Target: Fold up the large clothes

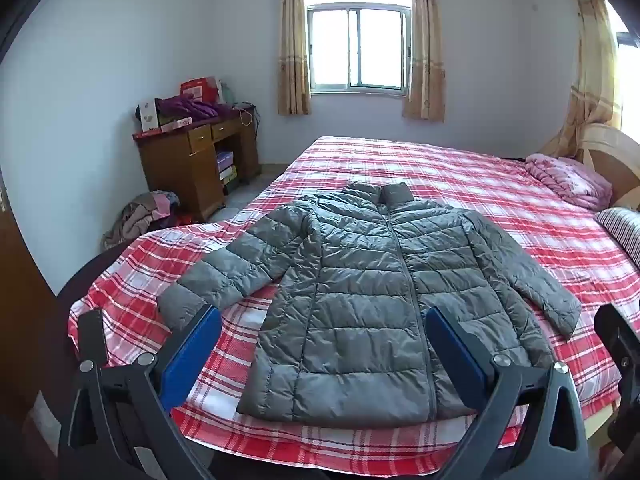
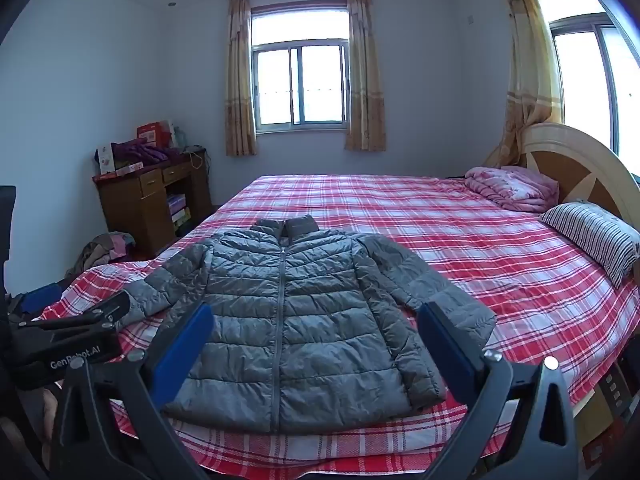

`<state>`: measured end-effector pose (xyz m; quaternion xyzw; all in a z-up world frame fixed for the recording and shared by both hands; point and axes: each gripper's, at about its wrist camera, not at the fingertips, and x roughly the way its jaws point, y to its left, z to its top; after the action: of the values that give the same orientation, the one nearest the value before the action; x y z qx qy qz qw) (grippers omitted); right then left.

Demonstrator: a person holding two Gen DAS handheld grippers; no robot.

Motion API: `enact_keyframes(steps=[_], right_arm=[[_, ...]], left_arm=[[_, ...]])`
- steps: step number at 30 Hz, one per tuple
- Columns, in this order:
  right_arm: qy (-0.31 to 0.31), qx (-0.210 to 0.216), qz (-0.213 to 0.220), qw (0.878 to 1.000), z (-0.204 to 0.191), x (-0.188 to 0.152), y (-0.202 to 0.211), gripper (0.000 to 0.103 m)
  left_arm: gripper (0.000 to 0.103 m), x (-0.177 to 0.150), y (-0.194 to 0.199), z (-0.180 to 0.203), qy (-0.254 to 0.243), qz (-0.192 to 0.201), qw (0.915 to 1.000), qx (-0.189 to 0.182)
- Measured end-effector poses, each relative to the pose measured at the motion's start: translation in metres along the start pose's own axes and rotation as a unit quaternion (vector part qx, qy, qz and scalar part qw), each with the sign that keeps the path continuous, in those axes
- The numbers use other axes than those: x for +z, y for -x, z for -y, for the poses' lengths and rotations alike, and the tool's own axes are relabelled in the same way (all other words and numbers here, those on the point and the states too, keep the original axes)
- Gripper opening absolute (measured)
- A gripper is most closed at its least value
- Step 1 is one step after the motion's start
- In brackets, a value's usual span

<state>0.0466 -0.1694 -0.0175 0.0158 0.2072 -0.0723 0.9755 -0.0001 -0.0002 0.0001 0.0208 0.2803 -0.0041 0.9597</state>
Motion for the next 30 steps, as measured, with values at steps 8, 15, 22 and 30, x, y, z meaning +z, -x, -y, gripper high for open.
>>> enact_keyframes(steps=[8,15,22,30], right_arm=[[-0.005,0.002,0.002,1.0,0.0,-0.001,0.0,0.103],[-0.007,0.002,0.003,1.0,0.001,-0.001,0.0,0.103],[-0.007,-0.001,-0.001,1.0,-0.001,0.0,-0.005,0.103],[-0.009,0.001,-0.006,1.0,0.0,0.0,-0.006,0.103]], left_arm=[[0.102,0.003,0.003,-0.004,0.031,0.008,0.9994,-0.016],[0.102,0.001,0.007,-0.004,0.019,0.006,0.9998,-0.01],[0.102,-0.003,-0.003,0.001,0.007,0.003,0.9999,-0.007],[0.102,-0.003,-0.001,0.003,0.005,0.008,0.9999,-0.005]])
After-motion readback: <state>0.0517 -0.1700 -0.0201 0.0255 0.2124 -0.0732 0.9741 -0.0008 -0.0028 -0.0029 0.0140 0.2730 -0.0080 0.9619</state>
